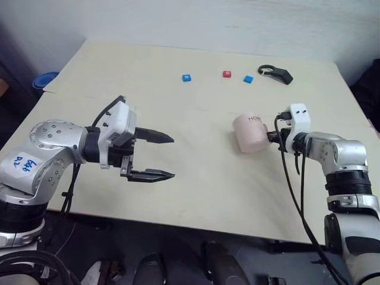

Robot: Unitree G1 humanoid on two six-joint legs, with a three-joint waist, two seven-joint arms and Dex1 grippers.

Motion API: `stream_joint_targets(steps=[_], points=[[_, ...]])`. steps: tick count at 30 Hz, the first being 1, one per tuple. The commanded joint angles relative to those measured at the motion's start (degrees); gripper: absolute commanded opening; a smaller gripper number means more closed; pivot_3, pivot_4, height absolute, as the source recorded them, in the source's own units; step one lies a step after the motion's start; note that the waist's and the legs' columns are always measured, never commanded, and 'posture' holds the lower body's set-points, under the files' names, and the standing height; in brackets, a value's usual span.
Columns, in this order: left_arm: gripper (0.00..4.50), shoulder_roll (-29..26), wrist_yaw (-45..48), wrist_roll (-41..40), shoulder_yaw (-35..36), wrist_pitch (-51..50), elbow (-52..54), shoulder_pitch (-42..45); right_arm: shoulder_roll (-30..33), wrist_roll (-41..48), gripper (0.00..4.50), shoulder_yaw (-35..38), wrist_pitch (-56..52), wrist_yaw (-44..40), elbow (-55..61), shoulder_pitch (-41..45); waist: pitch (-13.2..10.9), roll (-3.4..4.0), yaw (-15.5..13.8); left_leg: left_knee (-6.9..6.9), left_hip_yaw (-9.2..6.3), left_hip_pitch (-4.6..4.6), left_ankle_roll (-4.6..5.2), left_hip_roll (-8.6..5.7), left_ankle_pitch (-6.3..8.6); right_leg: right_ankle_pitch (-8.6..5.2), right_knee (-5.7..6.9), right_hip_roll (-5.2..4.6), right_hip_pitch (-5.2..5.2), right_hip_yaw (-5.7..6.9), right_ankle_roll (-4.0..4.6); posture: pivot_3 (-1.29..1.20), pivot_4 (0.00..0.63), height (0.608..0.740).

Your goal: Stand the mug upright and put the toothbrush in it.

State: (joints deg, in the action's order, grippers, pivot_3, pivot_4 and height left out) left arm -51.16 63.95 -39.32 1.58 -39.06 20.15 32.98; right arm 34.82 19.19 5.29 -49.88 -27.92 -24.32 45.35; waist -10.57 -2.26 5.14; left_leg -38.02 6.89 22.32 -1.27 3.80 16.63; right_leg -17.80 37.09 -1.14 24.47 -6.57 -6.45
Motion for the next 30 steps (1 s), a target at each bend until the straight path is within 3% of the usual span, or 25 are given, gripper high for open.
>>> stream_joint_targets(steps=[1,7,9,12,16,22,30], points=[[4.5,0.19,-2.49,-1.88,4.0,-1.35,1.59,-1.75,-3.37,2.28,0.02,4.54,1.67,3.04,9.9,-2.38,0.0,0.01,0.13,0.01,-0.01,0.0,0.0,0.0,0.0,0.0,0.01,0.0,0.02,-0.01,0.0,0.0,0.15,0.74],[4.5,1.7,-8.38,-5.42,10.12,-5.81,0.34,-5.37,-14.7,3.74,0.02,5.2,21.66,2.96,24.83,-10.39,-0.04,0.07,0.85,0.07,-0.11,0.03,-0.03,0.06,-0.01,-0.01,0.08,0.05,0.11,0.0,0.02,0.0,0.15,0.74],[4.5,1.8,-9.64,-5.71,11.39,-6.58,0.13,-6.18,-18.32,0.21,0.02,2.98,32.29,4.24,25.59,-13.91,-0.06,0.1,1.09,0.1,-0.18,0.03,-0.06,0.09,0.0,-0.02,0.13,0.09,0.15,-0.01,0.03,0.0,0.15,0.74],[4.5,1.28,-11.14,-6.25,12.82,-8.01,0.31,-6.49,-24.5,-5.88,0.02,-1.83,42.97,7.99,20.86,-18.5,-0.04,0.06,1.18,0.06,-0.19,0.04,-0.11,0.06,-0.02,-0.02,0.22,0.06,0.15,0.03,0.04,0.0,0.15,0.74],[4.5,0.48,-11.21,-6.34,12.68,-8.85,-1.03,-5.0,-27.63,-14.83,0.02,-6.74,58.84,10.99,8.02,-21.67,-0.03,0.03,1.42,0.06,-0.06,-0.01,-0.14,-0.02,-0.05,-0.05,0.29,-0.02,0.09,0.11,0.09,0.0,0.15,0.74],[4.5,0.03,-10.72,-5.75,11.21,-8.87,-2.77,-2.7,-26.22,-17.96,0.02,-7.09,65.05,12.6,2.28,-23.06,0.02,-0.03,1.5,0.05,-0.11,-0.16,-0.16,-0.08,-0.1,-0.06,0.34,-0.09,-0.05,0.18,0.1,0.0,0.15,0.74],[4.5,1.04,-10.56,-4.93,9.62,-7.74,-2.89,-2.93,-20.68,-14.0,2.43,-4.99,59.49,7.22,12.8,-27.4,0.01,-0.03,1.1,0.06,-0.19,-0.14,-0.44,-0.08,-0.25,-0.11,0.35,-0.14,-0.05,0.2,0.19,0.0,0.15,0.74]])
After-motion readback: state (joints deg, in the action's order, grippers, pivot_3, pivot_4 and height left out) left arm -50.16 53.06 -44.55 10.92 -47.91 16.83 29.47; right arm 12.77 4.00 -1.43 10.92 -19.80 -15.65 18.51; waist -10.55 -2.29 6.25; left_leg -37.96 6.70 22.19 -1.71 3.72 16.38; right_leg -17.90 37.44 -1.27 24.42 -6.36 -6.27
